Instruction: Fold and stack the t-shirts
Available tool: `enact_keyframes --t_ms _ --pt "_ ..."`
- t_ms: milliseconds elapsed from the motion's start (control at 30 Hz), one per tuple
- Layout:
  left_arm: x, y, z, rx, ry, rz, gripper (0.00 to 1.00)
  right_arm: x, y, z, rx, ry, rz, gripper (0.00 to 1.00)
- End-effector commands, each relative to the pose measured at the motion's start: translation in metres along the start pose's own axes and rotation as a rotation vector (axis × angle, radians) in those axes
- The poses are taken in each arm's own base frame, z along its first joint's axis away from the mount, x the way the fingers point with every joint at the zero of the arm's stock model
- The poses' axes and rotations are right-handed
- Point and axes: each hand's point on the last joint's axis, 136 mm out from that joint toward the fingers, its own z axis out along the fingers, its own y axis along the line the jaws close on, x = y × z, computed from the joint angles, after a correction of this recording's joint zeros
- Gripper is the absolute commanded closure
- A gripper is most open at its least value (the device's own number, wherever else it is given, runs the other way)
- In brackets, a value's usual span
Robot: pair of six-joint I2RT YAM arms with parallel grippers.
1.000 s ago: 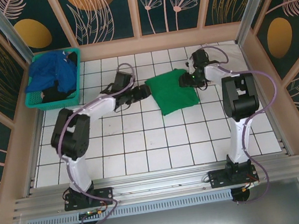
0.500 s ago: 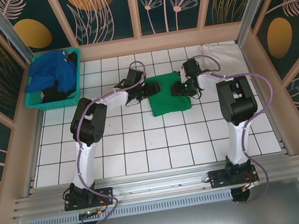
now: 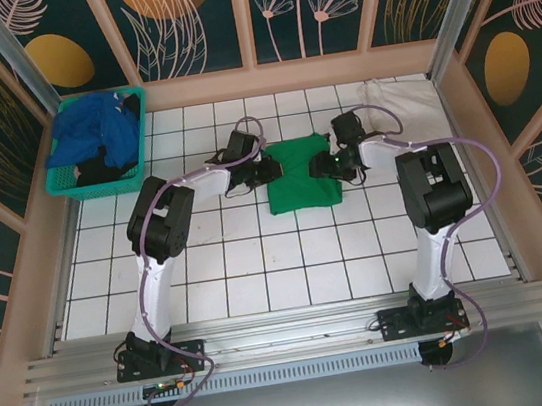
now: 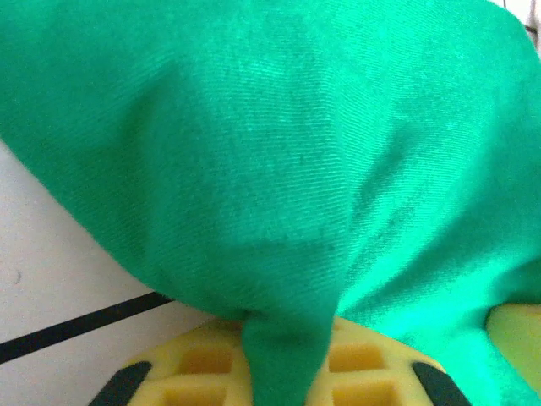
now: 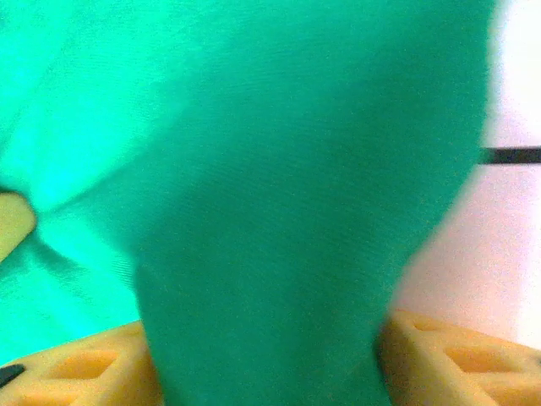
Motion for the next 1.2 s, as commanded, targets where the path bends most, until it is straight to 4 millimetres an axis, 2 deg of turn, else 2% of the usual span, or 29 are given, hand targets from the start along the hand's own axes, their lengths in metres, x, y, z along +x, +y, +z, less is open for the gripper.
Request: enact_keyframes --t_ms 0,167,300,467,567,667,733,800,833,900,1000,1100,1167 --pt "0.022 0.028 -0.003 -0.061 0.090 -0.027 0.93 -0.007 -0.018 -0.016 0.098 -0.047 0.044 0.35" --pt "0.024 0.030 0.000 -0.064 0.107 -0.014 0.91 -0.001 -0.021 0.006 0.112 -0.009 0.037 0.34" --pt "0.026 0.032 0.002 -0.067 0.112 -0.018 0.90 0.006 0.000 0.021 -0.019 0.024 0.048 0.35" --pt "0.025 0.031 0.003 -0.064 0.113 -0.020 0.89 0.001 0.029 0.023 -0.067 0.008 0.020 0.50" --pt "0.022 0.028 0.003 -0.059 0.110 -0.019 0.89 -0.003 0.037 0.026 -0.046 0.004 0.004 0.52" --pt "0.018 0.027 0.001 -0.061 0.104 -0.014 0.85 -0.003 0.031 0.031 -0.014 0.010 0.016 0.66" --pt "0.015 0.027 -0.003 -0.070 0.101 -0.014 0.76 -0.004 0.022 0.029 0.018 0.009 0.022 0.78" --pt "0.009 0.029 -0.010 -0.079 0.086 -0.019 0.61 -0.011 0.014 0.021 0.039 -0.014 0.026 0.94" --pt "0.004 0.031 -0.017 -0.084 0.074 -0.023 0.58 -0.019 0.010 0.013 0.042 -0.032 0.026 1.00" --pt "-0.005 0.039 -0.031 -0.103 0.052 -0.038 0.48 -0.037 0.001 -0.009 0.067 -0.085 0.013 1.00" --pt "-0.021 0.055 -0.060 -0.140 -0.004 -0.058 0.44 -0.072 -0.013 -0.049 0.145 -0.179 -0.043 1.00" --pt "-0.032 0.069 -0.083 -0.171 -0.046 -0.072 0.42 -0.112 -0.032 -0.090 0.235 -0.271 -0.087 1.00" --pt "-0.034 0.078 -0.091 -0.185 -0.055 -0.080 0.42 -0.138 -0.036 -0.116 0.244 -0.342 -0.133 1.00"
